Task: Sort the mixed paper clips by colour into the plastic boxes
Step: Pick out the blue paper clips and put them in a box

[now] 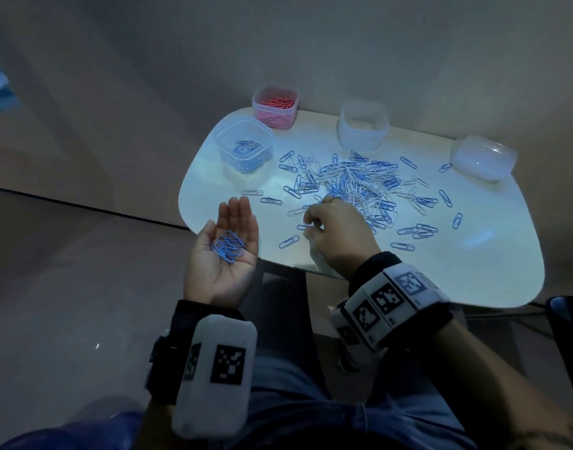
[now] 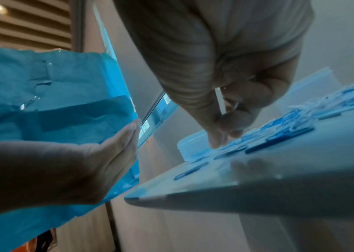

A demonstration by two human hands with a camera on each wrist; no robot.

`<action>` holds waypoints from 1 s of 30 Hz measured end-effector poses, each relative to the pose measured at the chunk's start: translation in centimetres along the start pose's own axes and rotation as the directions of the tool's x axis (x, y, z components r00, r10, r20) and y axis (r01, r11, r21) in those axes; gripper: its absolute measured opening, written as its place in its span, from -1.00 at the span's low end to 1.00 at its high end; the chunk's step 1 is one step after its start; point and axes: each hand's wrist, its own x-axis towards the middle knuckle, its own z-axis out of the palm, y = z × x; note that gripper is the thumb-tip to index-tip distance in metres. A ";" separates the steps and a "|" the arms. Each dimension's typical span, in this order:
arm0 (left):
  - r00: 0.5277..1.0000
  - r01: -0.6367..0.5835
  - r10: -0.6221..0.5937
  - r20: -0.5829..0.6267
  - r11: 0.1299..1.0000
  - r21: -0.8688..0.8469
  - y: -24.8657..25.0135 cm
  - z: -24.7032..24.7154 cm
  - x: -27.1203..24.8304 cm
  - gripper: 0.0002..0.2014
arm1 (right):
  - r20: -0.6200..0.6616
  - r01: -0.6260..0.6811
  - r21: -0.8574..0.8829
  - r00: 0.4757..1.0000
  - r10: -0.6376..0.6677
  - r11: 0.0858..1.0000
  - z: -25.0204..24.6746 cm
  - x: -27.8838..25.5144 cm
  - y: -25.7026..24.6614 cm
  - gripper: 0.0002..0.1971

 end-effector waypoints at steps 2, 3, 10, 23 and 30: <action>1.000 -0.007 0.007 0.001 1.000 -0.008 0.3 -0.2 -0.1 -0.52 | -0.002 -0.027 -0.047 1.000 0.027 0.999 0.0 0.3 -0.1 -0.84; 1.000 -0.005 0.005 0.000 1.000 -0.011 0.3 -0.2 -0.1 -0.53 | 0.003 -0.042 -0.078 0.999 0.042 0.996 -0.1 0.4 -0.1 -0.85; 0.999 0.002 -0.003 -0.038 1.000 -0.030 0.3 -0.6 0.0 -0.49 | 0.078 -0.072 -0.086 0.994 0.079 0.994 -0.5 0.2 -0.3 -0.82; 0.992 0.000 -0.006 -0.128 0.999 -0.042 -0.2 -1.3 0.7 -0.54 | 0.178 0.132 -0.213 0.980 -0.095 0.968 0.5 -0.5 -1.8 -0.83; 0.991 -0.008 0.024 -0.131 0.992 0.125 -1.4 -1.2 1.4 -0.55 | 0.097 -0.027 0.096 0.995 0.017 0.995 -0.8 -1.0 -1.9 -0.88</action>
